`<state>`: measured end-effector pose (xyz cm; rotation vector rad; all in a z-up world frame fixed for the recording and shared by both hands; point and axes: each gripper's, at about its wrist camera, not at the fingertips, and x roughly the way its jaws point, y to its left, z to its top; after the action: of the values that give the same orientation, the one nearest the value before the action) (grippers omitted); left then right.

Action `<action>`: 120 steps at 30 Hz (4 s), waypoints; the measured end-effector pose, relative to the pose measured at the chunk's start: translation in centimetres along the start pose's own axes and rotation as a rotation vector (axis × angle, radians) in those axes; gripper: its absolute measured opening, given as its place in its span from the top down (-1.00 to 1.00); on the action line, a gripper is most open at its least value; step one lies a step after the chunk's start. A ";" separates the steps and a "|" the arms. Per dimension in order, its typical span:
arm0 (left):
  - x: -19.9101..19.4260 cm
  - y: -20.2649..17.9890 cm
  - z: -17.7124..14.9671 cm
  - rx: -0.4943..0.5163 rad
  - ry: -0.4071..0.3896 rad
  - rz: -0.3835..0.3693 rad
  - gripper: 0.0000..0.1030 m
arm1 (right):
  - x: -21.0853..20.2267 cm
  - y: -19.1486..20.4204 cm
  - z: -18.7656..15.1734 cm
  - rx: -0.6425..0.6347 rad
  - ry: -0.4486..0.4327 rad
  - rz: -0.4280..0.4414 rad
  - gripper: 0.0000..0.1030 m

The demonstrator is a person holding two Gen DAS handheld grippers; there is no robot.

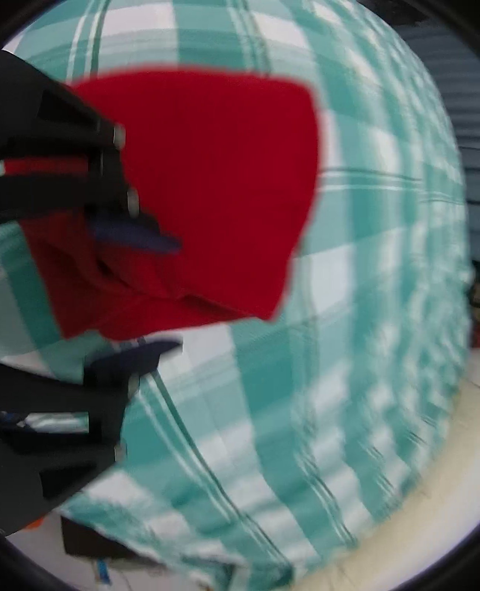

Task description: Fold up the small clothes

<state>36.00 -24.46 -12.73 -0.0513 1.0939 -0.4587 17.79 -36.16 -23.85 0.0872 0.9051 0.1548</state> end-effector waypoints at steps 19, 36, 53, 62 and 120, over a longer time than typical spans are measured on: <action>-3.5 9.3 -9.7 -0.077 -0.052 0.199 -0.39 | 7.2 -4.0 13.1 0.475 0.187 0.459 0.84; -1.3 8.7 -10.9 -0.057 -0.013 0.186 -0.42 | 7.4 -9.2 17.3 0.464 0.097 0.431 0.04; -5.3 8.9 -11.2 -0.108 -0.064 0.139 -0.49 | 0.6 -5.4 16.4 0.180 0.013 0.409 0.81; -4.7 9.9 -11.9 -0.103 0.000 0.152 -0.52 | 3.0 -5.6 9.8 0.220 0.172 0.393 0.64; -19.7 6.6 -18.0 -0.017 -0.223 0.619 -0.95 | -12.1 2.5 4.2 0.098 0.059 -0.040 -0.90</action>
<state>15.25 -7.70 -6.25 0.2130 0.8383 0.1123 13.56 -35.81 -11.51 0.1560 0.9730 0.0760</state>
